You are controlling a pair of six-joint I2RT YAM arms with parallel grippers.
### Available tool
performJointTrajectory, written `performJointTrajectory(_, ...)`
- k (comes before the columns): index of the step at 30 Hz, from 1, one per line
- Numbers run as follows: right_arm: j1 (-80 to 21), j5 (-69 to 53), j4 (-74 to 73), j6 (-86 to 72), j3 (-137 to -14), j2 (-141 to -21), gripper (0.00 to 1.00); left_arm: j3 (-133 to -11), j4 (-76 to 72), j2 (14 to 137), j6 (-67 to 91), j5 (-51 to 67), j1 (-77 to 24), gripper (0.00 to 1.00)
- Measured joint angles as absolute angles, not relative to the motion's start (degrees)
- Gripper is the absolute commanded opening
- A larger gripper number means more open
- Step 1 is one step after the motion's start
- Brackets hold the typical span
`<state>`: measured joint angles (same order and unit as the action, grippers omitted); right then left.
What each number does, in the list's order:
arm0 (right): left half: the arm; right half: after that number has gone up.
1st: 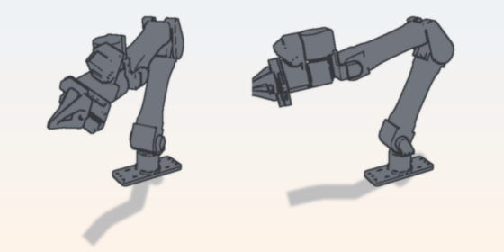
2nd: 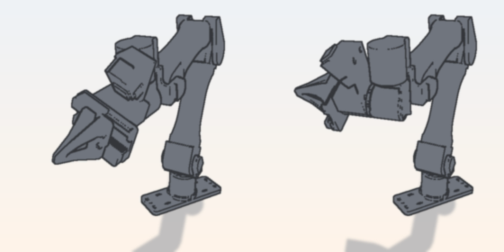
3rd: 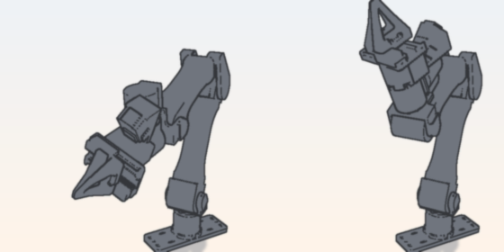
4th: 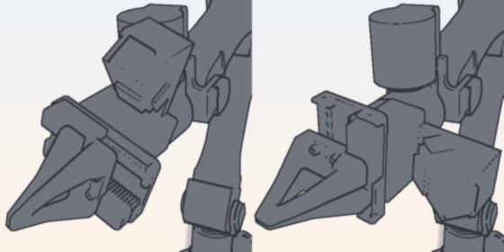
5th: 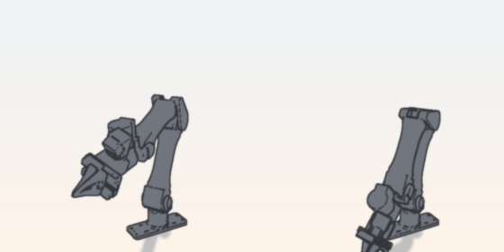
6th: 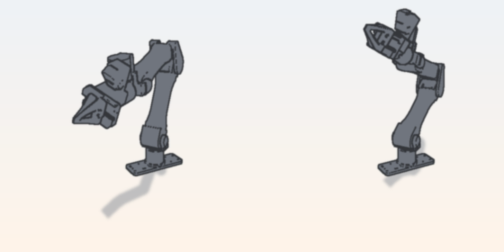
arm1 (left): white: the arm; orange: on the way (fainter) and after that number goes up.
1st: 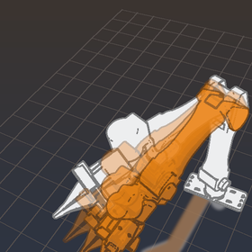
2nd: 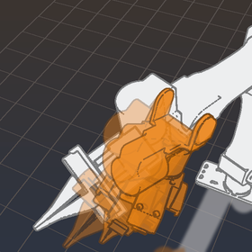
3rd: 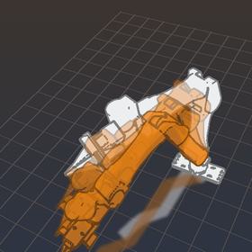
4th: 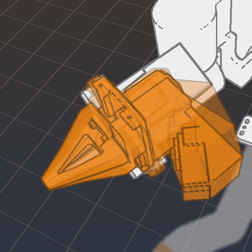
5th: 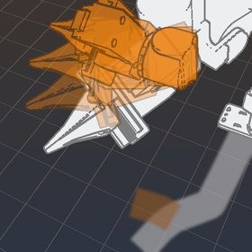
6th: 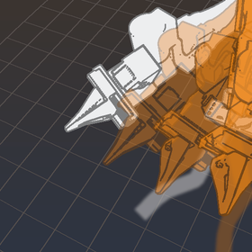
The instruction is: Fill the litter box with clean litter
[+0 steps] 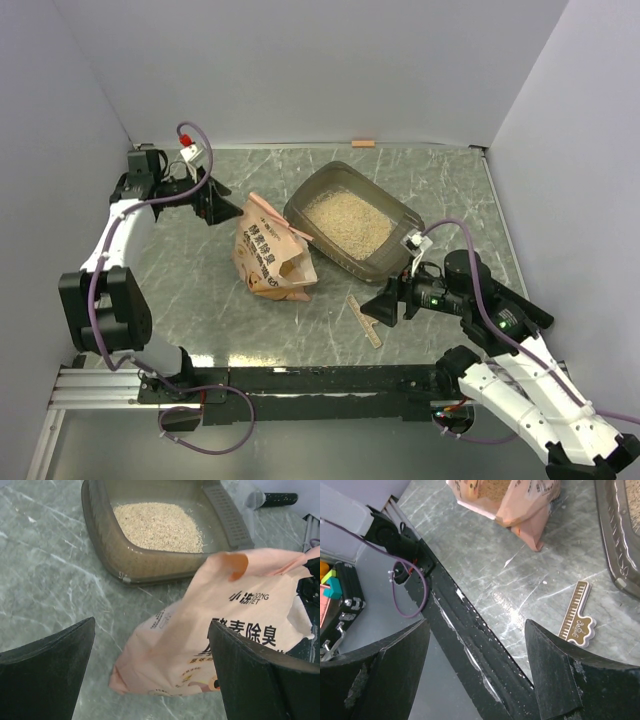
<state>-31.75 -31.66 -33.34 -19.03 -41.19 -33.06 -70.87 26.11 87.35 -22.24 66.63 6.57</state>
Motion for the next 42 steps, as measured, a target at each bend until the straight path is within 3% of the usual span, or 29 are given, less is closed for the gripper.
performJointTrajectory(7,-31.8,-33.7,-31.3,-19.4,-38.8,-33.8,0.83,-76.9,29.6,91.5,-28.3,69.9,6.2,0.99)
performJointTrajectory(22,-32.6,-37.0,-26.0,-19.9,-36.2,-37.8,0.83,-75.0,27.5,92.1,-34.9,74.9,0.7,0.99)
performJointTrajectory(29,-33.8,-37.2,-24.3,-20.6,-36.2,-39.4,0.84,-74.5,32.7,92.5,-43.4,77.8,-1.8,0.92)
performJointTrajectory(34,-34.7,-37.1,-23.6,-20.9,-36.2,-40.9,0.84,-81.0,48.0,97.5,-58.0,80.8,-4.2,0.75)
performJointTrajectory(36,-35.1,-36.9,-23.6,-21.2,-36.2,-41.3,0.84,-83.7,55.1,100.1,-65.3,81.5,-5.0,0.35)
performJointTrajectory(38,-35.4,-36.8,-23.6,-21.5,-36.2,-41.3,0.84,-85.1,61.3,102.0,-71.2,81.9,-5.5,0.01)
performJointTrajectory(42,-36.0,-36.4,-23.7,-21.6,-36.2,-41.2,0.84,-85.5,69.8,103.2,-80.8,82.4,-5.7,0.01)
